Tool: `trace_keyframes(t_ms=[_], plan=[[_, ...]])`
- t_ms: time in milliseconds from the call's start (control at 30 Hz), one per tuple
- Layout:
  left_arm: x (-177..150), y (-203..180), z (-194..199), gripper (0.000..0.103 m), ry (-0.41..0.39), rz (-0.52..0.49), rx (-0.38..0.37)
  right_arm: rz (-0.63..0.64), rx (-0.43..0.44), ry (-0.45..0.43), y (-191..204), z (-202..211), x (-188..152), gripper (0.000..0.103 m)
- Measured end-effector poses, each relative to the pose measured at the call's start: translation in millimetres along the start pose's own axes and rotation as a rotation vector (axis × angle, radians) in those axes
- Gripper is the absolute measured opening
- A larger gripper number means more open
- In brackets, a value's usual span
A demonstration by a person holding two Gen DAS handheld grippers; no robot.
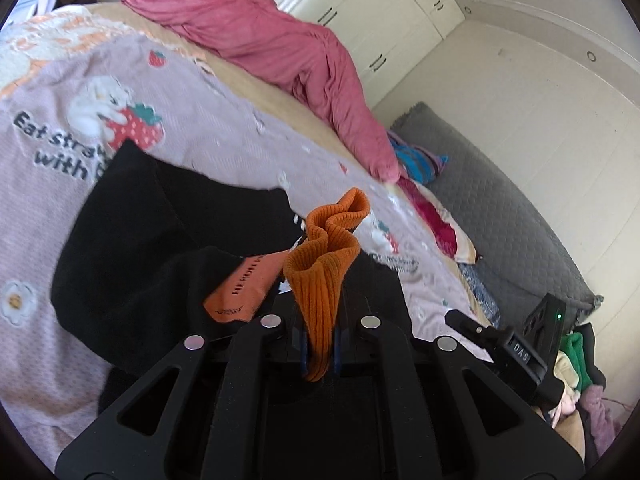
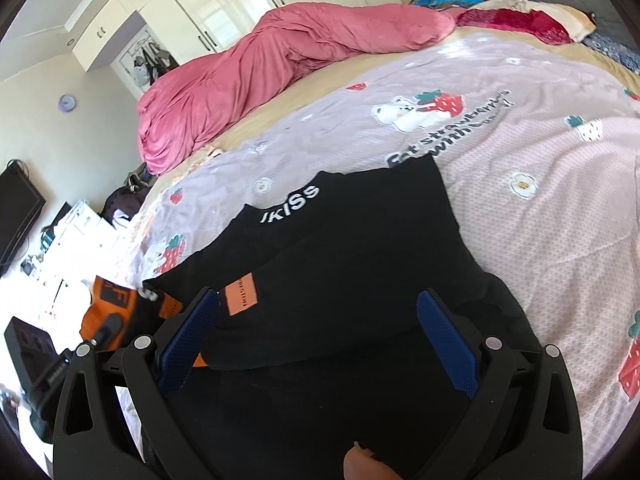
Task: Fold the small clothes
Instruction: 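Lower the cuff onto the shirt and open the left gripper, then grasp the folded orange cuff with the right gripper and lift it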
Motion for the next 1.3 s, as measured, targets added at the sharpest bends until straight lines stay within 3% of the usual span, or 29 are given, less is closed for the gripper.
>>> trace_keyframes(t_ms=[100, 267, 367, 567, 667, 867, 1033, 1100, 1200, 1300], plan=[[-9, 1, -6, 0.007, 0.033, 0.008, -0.004, -0.017, -0.005, 0.003, -5, 1, -1, 0.099], [-14, -1, -8, 0.031, 0.058, -0.006, -0.001, -0.026, 0.002, 0.024, -5, 0, -6, 0.099], [-13, -3, -5, 0.040, 0.059, -0.024, 0.007, -0.006, 0.017, 0.054, 2, -3, -13, 0.099], [-5, 12, 1, 0.080, 0.047, -0.093, 0.120, 0.071, 0.072, 0.194, 32, -21, -53, 0.099], [5, 23, 6, 0.094, 0.025, -0.147, 0.198, 0.091, 0.100, 0.252, 48, -26, -76, 0.099], [24, 50, 18, 0.094, -0.003, -0.182, 0.320, 0.126, 0.136, 0.312, 75, -33, -111, 0.097], [33, 65, 26, 0.094, -0.022, -0.120, 0.332, 0.186, 0.120, 0.308, 87, -41, -126, 0.067], [36, 69, 29, 0.094, -0.033, -0.119, 0.347, 0.211, 0.135, 0.285, 93, -44, -127, 0.041], [39, 73, 32, 0.094, -0.040, -0.107, 0.348, 0.259, 0.181, 0.260, 105, -44, -127, 0.013], [42, 74, 34, 0.094, -0.050, -0.092, 0.346, 0.335, 0.216, 0.194, 122, -37, -117, 0.013]])
Point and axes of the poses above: each gripper's, at about its wrist camera, not at the fingertips, and z roughly against the way its jaws point, y to its left, x to its top, the point moved 9 cm from there along -z, roughly the way its jaws point, and after that the axes turned 11 degrees about -y, right-handed, at the moved point
